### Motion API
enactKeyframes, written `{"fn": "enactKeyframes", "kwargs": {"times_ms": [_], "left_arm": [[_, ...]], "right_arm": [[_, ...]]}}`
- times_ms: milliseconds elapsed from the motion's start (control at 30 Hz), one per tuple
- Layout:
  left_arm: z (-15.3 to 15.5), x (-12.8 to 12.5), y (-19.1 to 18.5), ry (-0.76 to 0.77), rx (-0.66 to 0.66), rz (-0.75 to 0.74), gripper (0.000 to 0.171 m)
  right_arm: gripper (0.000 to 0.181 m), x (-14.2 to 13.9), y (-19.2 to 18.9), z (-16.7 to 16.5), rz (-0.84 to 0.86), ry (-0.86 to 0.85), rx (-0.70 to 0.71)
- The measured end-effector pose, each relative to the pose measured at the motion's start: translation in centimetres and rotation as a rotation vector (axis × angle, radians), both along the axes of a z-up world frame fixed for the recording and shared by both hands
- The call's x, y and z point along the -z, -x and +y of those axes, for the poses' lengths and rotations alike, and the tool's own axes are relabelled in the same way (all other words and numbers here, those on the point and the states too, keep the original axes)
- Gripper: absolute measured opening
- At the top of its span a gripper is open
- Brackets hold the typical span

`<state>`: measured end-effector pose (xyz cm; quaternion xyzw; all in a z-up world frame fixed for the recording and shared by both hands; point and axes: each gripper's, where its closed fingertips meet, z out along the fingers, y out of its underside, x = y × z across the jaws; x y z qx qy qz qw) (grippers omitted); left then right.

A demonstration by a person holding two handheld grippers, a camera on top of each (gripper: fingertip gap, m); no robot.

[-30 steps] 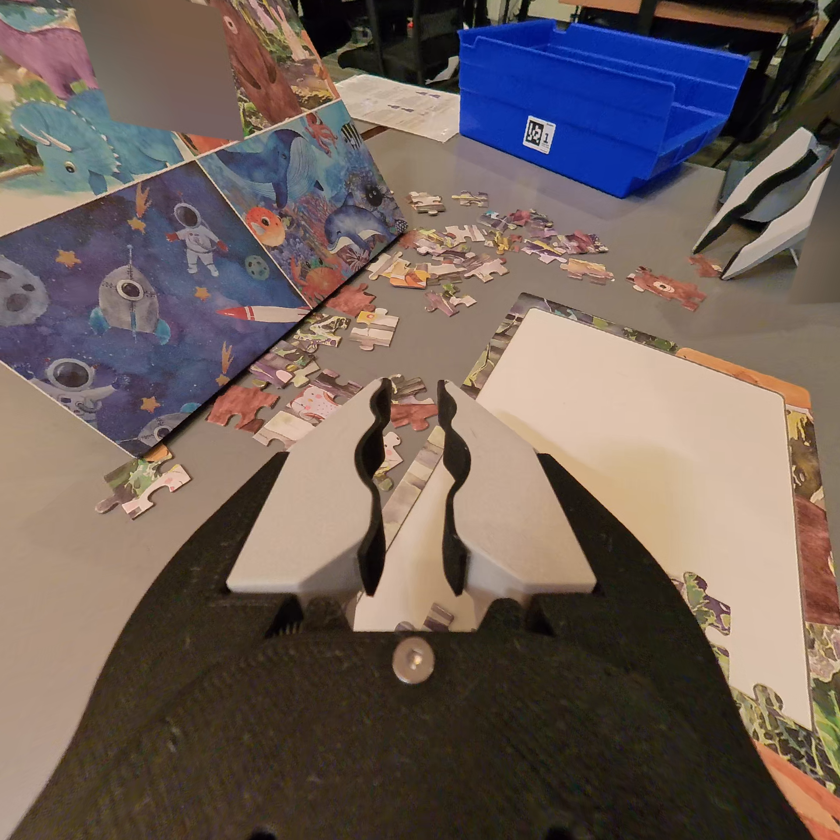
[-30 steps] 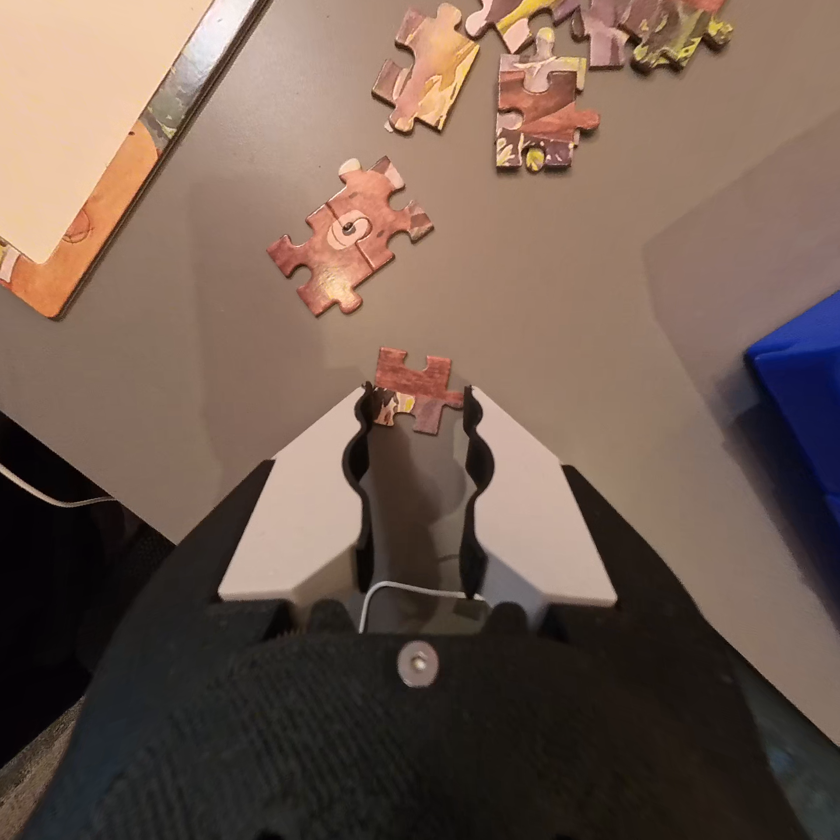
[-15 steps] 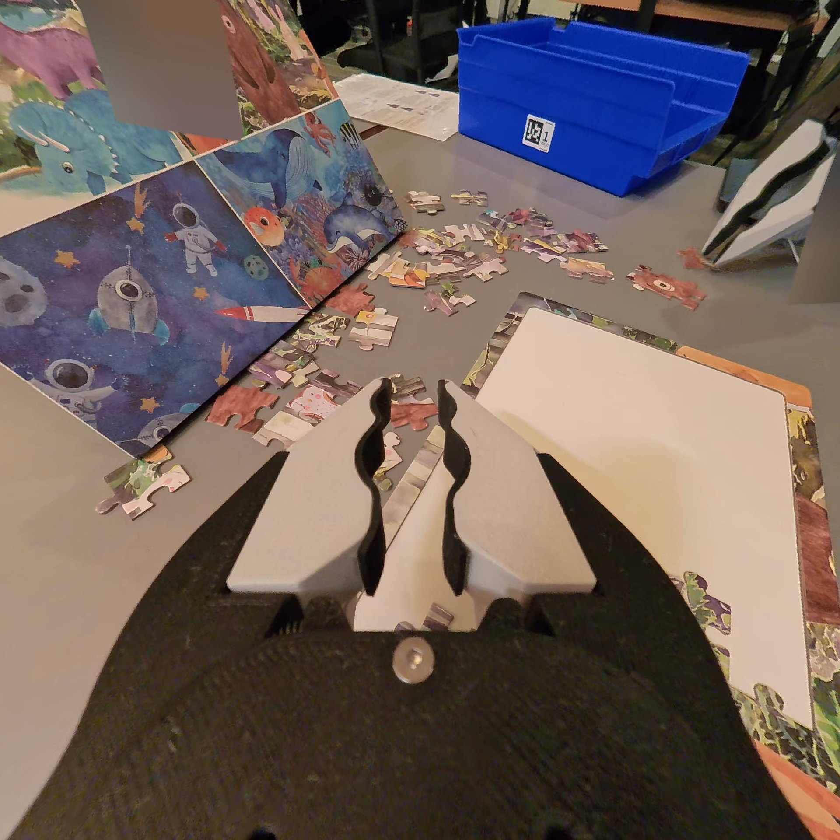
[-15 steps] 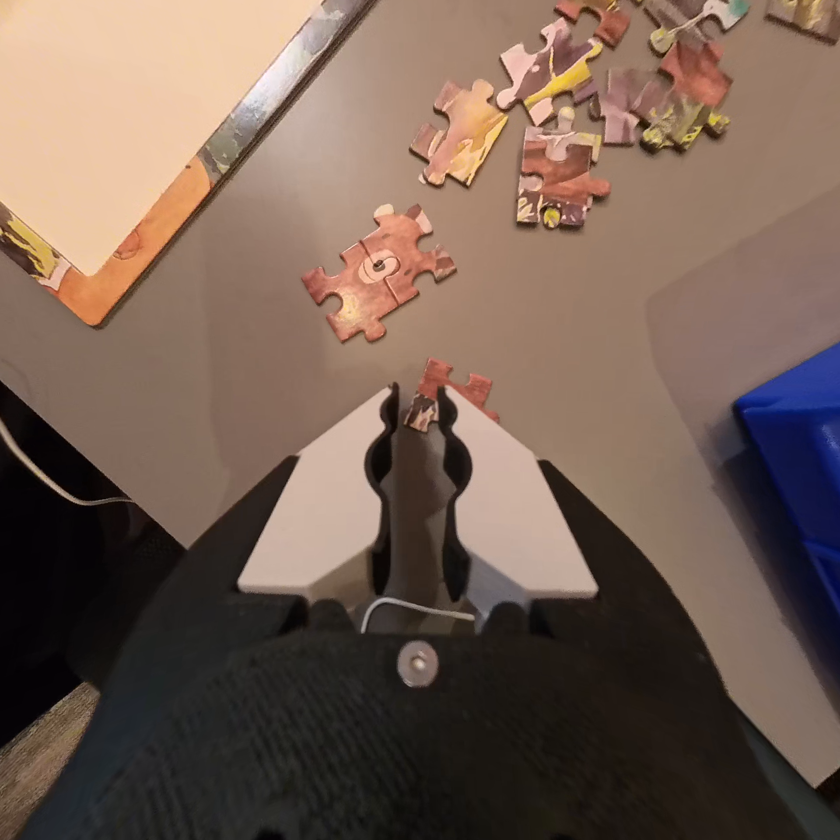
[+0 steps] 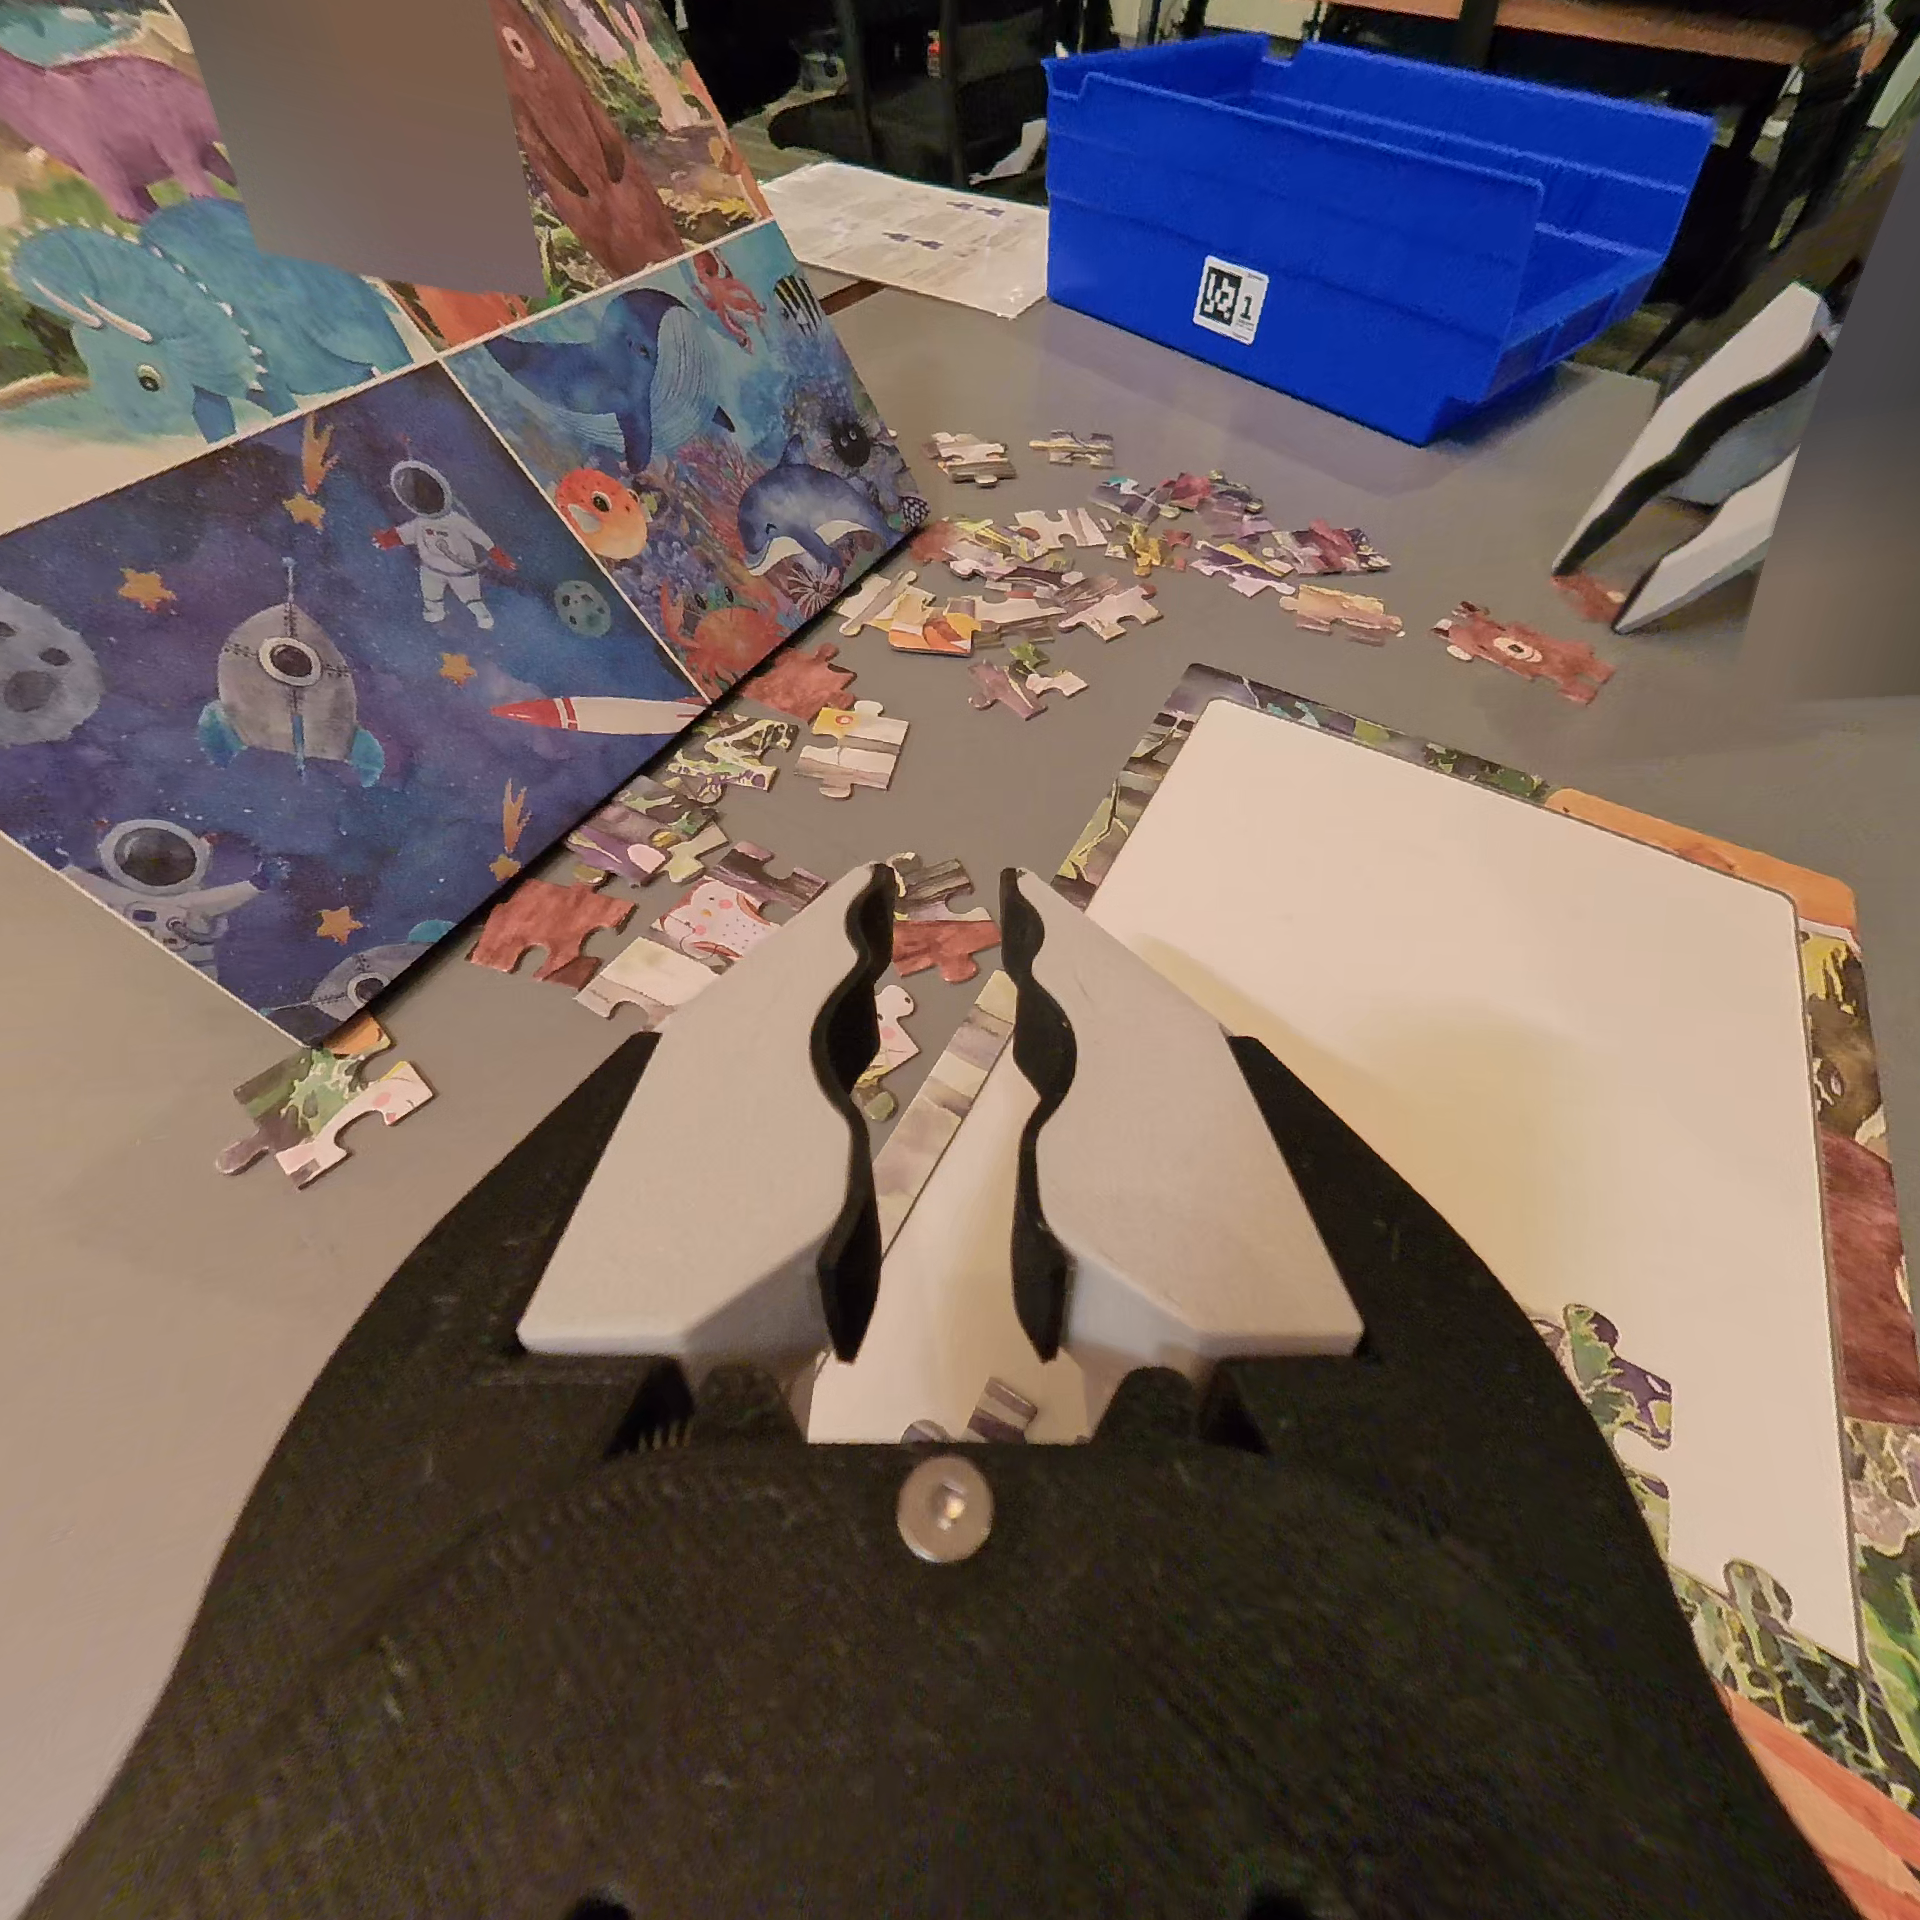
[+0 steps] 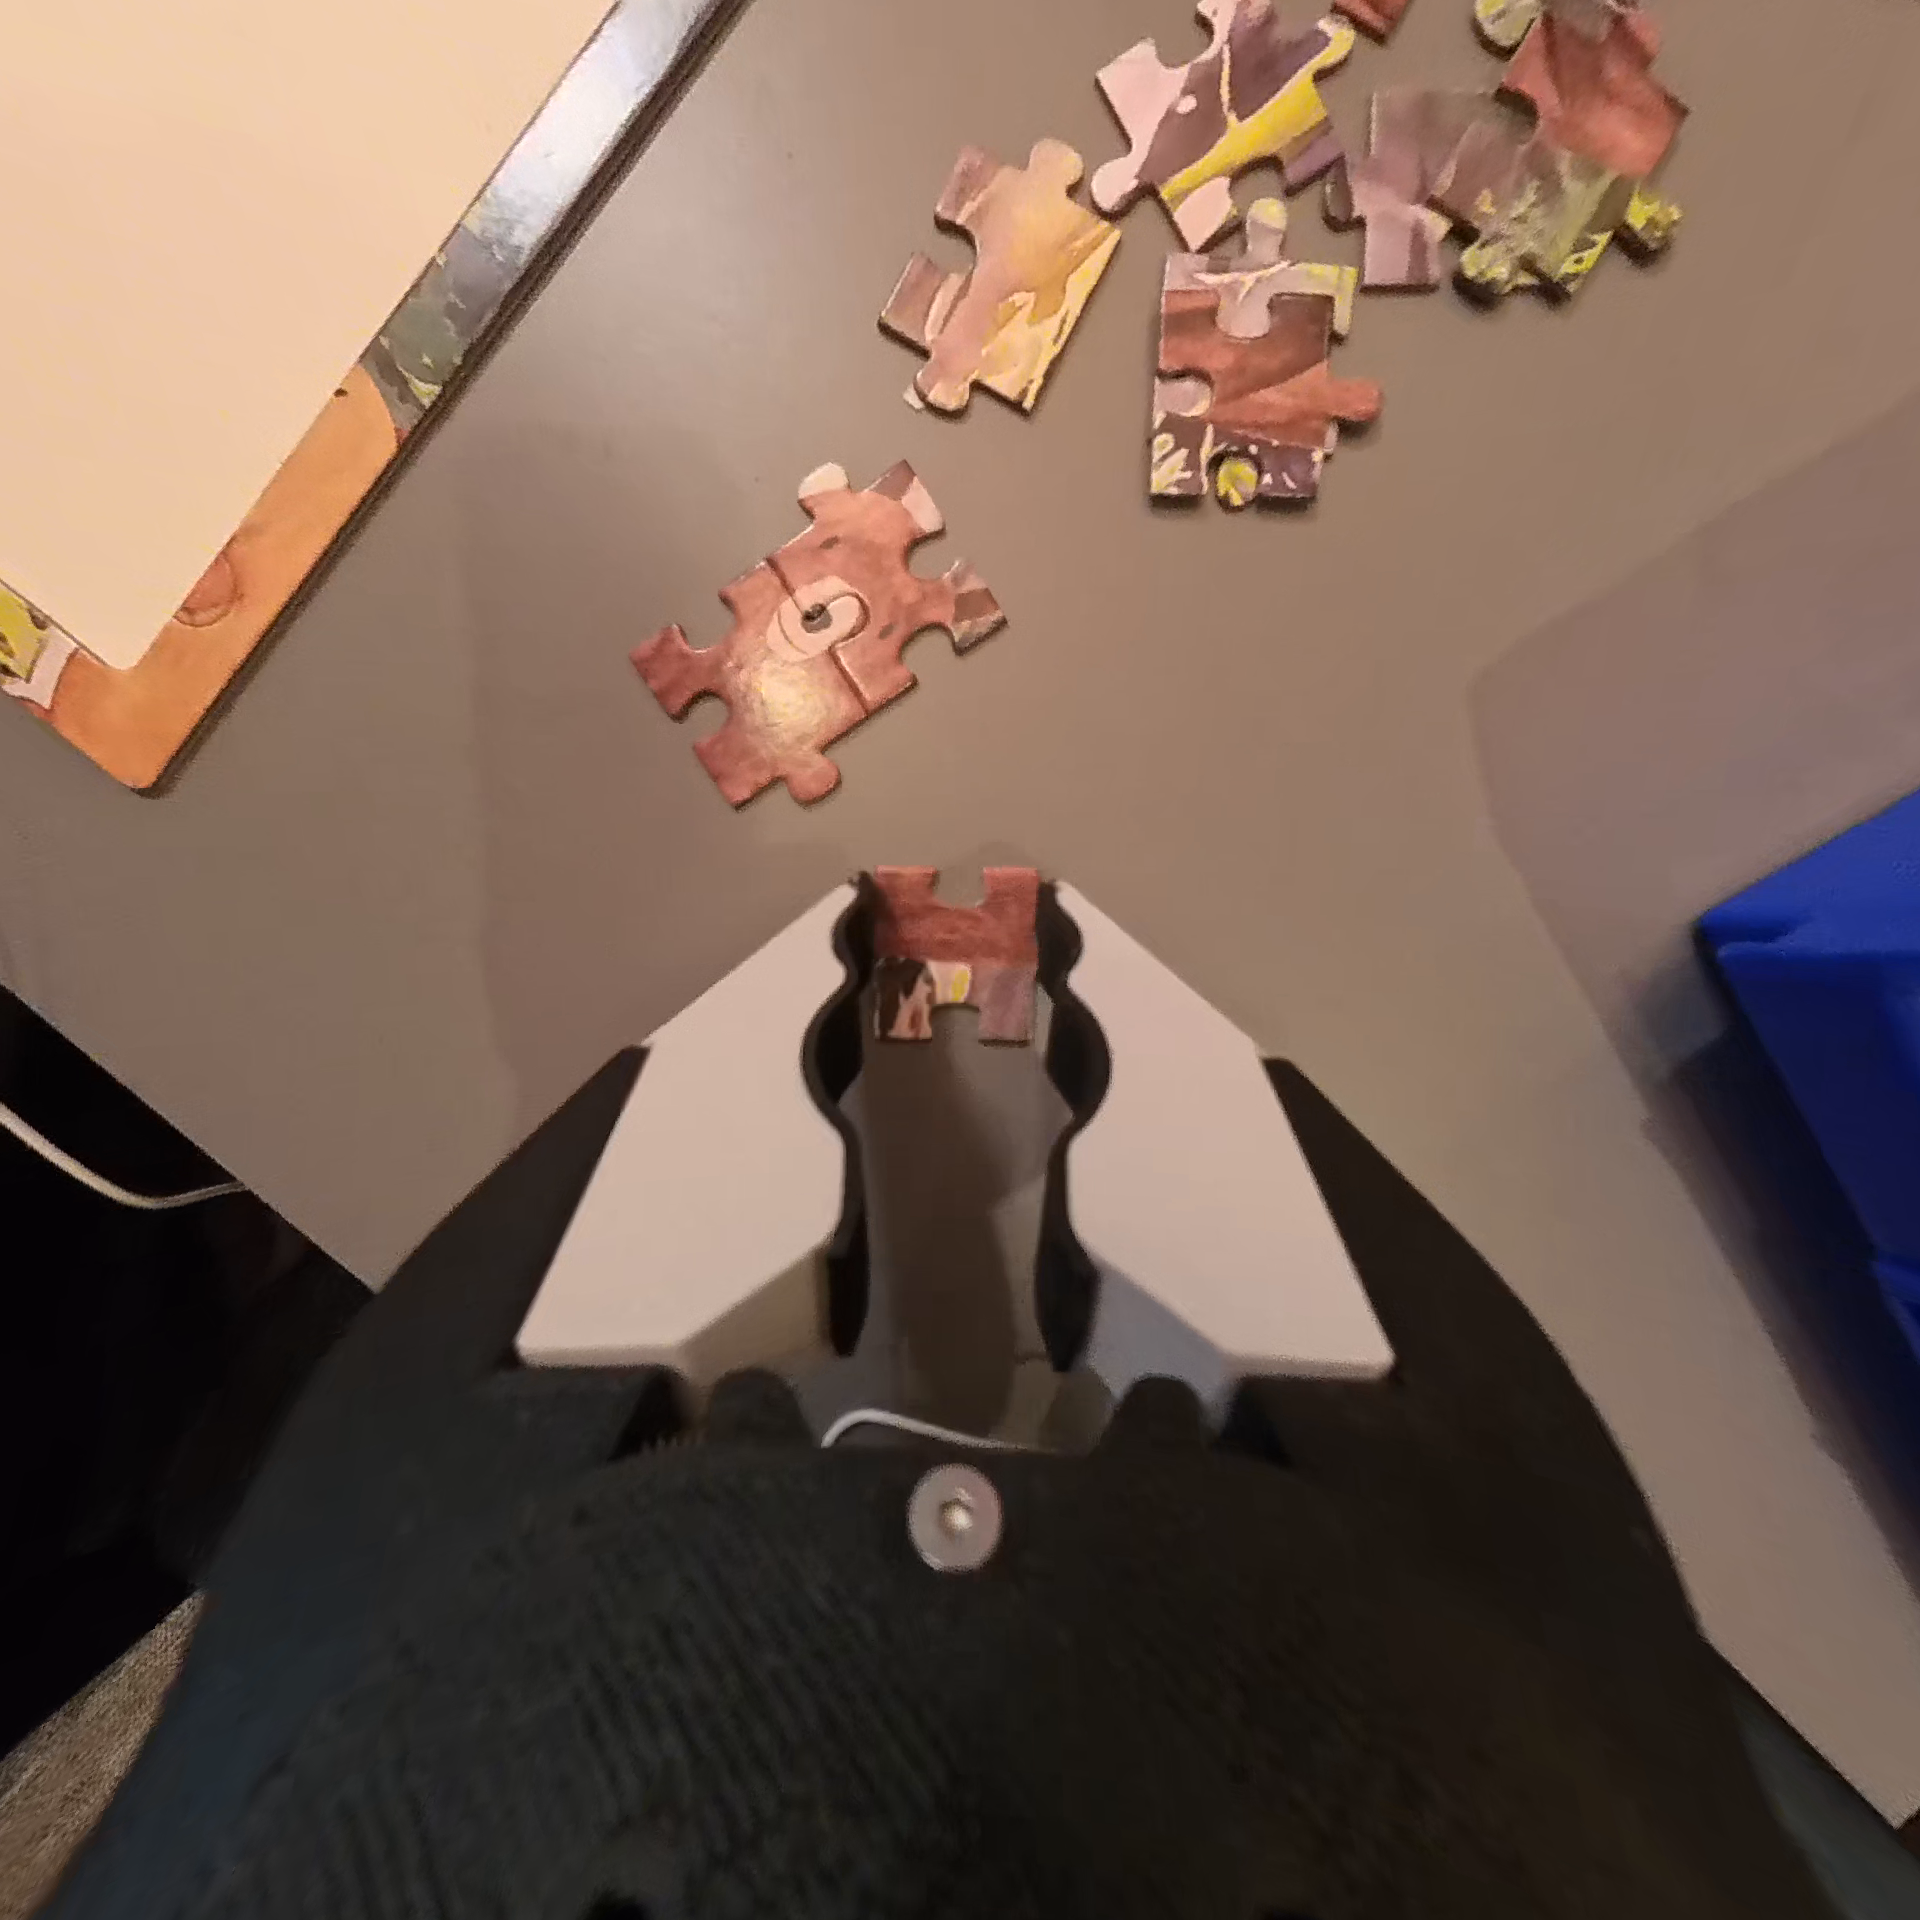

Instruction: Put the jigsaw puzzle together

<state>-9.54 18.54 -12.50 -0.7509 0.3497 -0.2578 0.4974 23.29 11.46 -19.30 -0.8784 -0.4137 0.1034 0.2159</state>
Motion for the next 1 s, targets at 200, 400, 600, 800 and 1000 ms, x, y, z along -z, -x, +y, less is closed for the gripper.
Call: {"fn": "enactKeyframes", "kwargs": {"times_ms": [200, 400, 600, 800, 1000], "left_arm": [[0.0, -0.2, 0.1, -0.007, -0.003, -0.002, 0.018], [-0.1, -0.3, 0.1, -0.011, -0.002, 0.000, 0.019], [0.0, -0.1, 0.0, -0.005, -0.001, 0.001, 0.019], [0.0, 0.0, 0.0, -0.001, 0.000, 0.002, 0.019], [0.1, -0.1, 0.2, -0.008, -0.011, 0.000, 0.018]], "right_arm": [[0.028, 0.0, 0.1, -0.1, -0.013, 0.003, -0.012], [0.028, -0.1, 0.5, -0.4, -0.015, -0.019, -0.041], [0.028, -1.2, 2.3, -0.8, 0.035, -0.042, -0.146], [0.028, -1.6, 3.7, -1.2, -0.018, -0.022, -0.379], [0.028, -0.9, 4.0, -1.3, -0.070, 0.051, -0.508]]}}
